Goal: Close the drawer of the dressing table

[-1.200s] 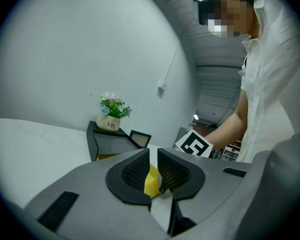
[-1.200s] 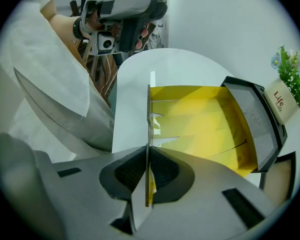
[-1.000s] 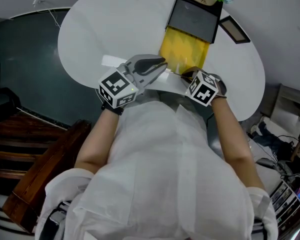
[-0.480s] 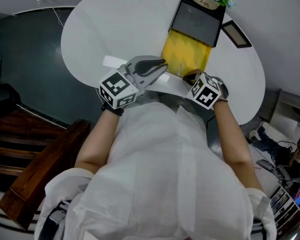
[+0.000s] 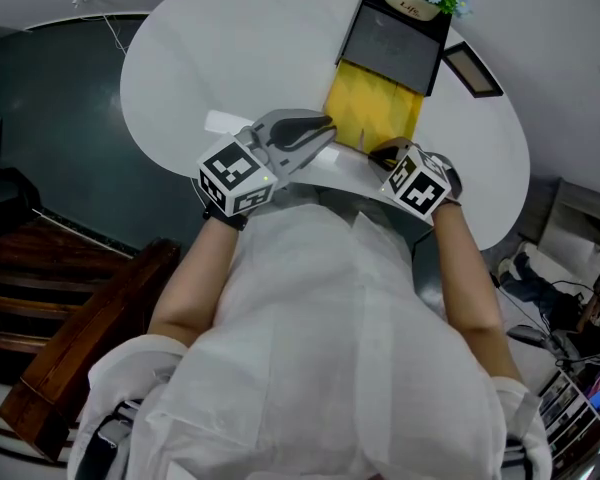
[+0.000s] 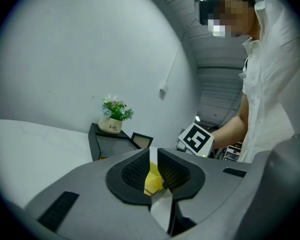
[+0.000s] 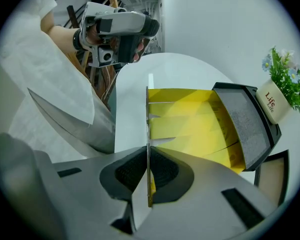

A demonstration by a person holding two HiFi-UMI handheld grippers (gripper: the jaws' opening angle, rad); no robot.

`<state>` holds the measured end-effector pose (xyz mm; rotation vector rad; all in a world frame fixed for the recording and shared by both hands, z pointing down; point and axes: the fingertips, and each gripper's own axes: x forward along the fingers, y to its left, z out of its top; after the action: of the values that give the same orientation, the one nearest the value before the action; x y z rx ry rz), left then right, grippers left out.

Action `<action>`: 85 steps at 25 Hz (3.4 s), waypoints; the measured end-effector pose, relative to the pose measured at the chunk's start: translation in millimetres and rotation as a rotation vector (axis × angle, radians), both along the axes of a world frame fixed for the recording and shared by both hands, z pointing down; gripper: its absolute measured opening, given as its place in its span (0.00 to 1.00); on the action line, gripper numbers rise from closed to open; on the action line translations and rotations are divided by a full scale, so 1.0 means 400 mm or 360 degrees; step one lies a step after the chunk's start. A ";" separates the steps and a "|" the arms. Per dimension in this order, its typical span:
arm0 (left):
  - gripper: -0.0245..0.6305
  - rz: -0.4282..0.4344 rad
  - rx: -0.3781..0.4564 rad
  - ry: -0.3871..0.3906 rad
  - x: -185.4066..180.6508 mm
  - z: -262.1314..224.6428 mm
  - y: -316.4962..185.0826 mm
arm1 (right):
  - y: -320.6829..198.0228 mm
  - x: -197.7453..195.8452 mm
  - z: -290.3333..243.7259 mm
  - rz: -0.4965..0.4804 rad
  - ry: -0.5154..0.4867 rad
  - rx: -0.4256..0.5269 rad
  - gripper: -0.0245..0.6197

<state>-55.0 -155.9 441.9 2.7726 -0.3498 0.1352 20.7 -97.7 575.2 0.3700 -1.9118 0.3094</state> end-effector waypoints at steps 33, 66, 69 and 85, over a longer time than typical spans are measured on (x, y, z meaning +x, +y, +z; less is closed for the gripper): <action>0.12 -0.0051 -0.0046 -0.0002 -0.018 0.017 -0.029 | -0.127 0.058 0.019 0.0107 0.0069 0.0052 0.07; 0.12 -0.0057 -0.0085 -0.0021 -0.002 0.035 -0.092 | -0.262 0.120 0.017 0.0235 0.0148 0.0182 0.07; 0.12 -0.0057 -0.0088 -0.0021 0.000 0.035 -0.098 | -0.278 0.123 0.014 0.0226 0.0157 0.0197 0.08; 0.12 -0.0059 -0.0094 -0.0027 0.008 0.038 -0.115 | -0.315 0.135 0.008 0.0223 0.0231 0.0363 0.09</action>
<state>-52.0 -202.0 457.1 2.7065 -0.3950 0.1579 74.9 -223.7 578.4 0.6626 -1.7856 0.1517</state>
